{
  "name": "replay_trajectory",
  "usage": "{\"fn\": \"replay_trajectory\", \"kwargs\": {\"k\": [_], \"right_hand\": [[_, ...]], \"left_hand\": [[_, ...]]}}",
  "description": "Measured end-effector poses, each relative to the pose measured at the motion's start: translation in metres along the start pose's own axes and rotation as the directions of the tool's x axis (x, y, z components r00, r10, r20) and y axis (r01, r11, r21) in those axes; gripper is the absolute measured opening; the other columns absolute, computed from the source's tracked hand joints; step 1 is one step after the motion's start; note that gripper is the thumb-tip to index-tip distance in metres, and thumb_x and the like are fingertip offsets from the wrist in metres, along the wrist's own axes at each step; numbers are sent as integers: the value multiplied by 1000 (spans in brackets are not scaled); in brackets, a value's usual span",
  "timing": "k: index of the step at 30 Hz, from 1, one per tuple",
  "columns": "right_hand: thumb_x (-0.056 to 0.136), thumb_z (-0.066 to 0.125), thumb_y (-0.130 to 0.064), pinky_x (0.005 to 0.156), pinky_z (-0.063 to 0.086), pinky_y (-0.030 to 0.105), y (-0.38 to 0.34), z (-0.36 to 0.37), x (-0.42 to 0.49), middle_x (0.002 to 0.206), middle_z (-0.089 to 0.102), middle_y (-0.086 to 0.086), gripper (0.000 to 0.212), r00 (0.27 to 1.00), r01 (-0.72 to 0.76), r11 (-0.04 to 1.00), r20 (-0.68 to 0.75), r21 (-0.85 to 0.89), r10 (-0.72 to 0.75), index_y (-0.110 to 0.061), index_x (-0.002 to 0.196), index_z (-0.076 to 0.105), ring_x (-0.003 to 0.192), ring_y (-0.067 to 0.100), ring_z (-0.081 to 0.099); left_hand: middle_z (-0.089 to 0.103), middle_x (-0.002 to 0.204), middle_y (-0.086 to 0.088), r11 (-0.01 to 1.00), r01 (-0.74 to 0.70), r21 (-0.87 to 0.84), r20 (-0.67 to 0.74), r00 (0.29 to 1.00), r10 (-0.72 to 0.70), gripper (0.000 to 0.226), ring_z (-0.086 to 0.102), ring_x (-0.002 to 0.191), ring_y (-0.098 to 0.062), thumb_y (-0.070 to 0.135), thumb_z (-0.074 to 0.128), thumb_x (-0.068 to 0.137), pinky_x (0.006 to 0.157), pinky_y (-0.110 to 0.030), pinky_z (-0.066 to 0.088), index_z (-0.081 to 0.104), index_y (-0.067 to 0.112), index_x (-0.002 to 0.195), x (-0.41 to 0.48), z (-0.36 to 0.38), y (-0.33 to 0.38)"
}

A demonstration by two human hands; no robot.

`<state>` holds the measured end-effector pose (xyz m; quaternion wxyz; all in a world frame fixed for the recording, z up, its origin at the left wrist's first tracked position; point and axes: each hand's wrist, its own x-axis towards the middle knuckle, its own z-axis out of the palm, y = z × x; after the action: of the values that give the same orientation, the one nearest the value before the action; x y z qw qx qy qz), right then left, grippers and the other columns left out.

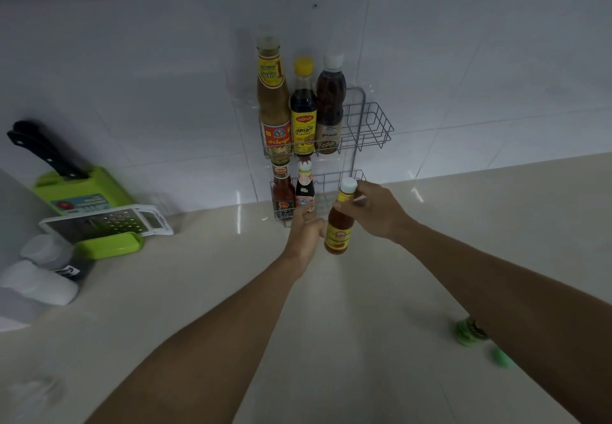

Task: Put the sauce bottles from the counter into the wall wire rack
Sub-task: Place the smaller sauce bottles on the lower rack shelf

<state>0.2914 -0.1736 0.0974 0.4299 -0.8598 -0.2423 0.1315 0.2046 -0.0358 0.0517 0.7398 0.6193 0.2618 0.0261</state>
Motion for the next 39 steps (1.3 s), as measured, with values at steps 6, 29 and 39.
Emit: {"fn": "replay_trajectory", "kwargs": {"k": [6, 29, 39], "right_hand": [[84, 74, -27, 75, 52, 34, 2, 6, 30, 96, 67, 8, 28, 977, 117, 991, -170, -57, -125, -7, 99, 61, 90, 22, 63], [89, 68, -34, 76, 48, 34, 25, 48, 123, 108, 68, 14, 37, 993, -103, 979, -73, -178, 91, -6, 110, 59, 100, 31, 62], [89, 67, -41, 98, 42, 32, 15, 30, 102, 146, 48, 9, 67, 975, -204, 963, 56, -174, 217, -12, 144, 42, 134, 27, 46]], "left_hand": [[40, 140, -19, 955, 40, 295, -223, 974, 29, 65, 43, 130, -35, 4, 57, 79, 108, -44, 38, 41, 9, 142, 31, -16, -11], [53, 133, -17, 944, 179, 276, -192, 973, -128, 71, 51, 124, -34, -3, 59, 80, 107, -50, 44, 30, 12, 143, 86, -47, -9], [47, 148, -14, 859, 386, 336, -375, 892, -253, 79, 50, 131, -33, 39, 67, 85, 106, -35, 44, 35, 3, 148, 84, -29, -20]]}}
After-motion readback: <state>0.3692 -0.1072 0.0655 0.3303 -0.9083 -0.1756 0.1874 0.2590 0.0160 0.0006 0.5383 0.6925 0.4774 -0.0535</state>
